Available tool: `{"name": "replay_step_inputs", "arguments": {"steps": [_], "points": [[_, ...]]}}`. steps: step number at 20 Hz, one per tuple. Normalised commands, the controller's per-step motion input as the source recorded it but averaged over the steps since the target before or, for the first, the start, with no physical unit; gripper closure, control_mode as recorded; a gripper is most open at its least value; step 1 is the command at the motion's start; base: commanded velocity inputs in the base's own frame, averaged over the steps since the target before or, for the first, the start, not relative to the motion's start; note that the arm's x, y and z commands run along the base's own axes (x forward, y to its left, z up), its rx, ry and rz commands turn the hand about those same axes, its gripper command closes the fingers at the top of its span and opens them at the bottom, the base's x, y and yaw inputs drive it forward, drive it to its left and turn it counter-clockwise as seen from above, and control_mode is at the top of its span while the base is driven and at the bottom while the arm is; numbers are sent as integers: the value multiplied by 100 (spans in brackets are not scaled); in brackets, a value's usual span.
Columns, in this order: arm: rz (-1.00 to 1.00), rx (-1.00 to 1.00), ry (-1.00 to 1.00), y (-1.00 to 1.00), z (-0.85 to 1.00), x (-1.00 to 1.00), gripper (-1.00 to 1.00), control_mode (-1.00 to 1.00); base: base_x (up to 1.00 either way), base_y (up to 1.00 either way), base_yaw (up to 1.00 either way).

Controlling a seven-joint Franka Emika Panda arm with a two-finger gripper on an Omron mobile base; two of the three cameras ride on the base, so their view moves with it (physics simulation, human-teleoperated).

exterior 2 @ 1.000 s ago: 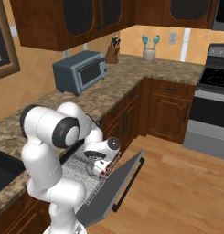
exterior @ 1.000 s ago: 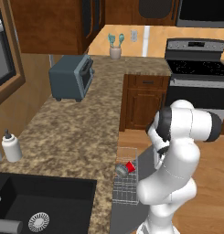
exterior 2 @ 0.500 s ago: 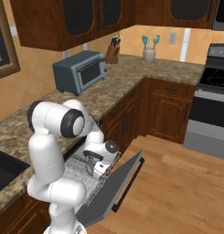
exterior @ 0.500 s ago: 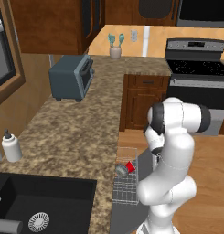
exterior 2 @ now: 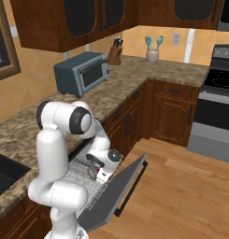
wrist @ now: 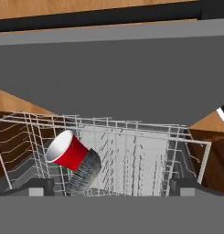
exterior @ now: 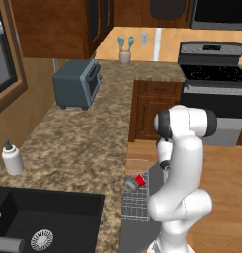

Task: Pick up the cup and bowl from the counter, place them in the dishwasher, and close the dishwasher door.

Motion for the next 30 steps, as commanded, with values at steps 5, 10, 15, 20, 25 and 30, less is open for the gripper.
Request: {"name": "replay_step_inputs", "arguments": {"steps": [5,10,15,20,25,30], "points": [[0,0,0,-1,-30,0,-100,-100,0,0,0],[0,0,0,0,-36,5,-100,-100,0,0,0],[0,0,0,0,-38,14,-100,-100,0,0,0],[0,0,0,0,-36,25,-100,-100,0,0,0],[0,0,0,0,-38,31,-100,-100,0,0,0],[0,0,0,0,-41,32,-100,-100,0,0,0]]}}
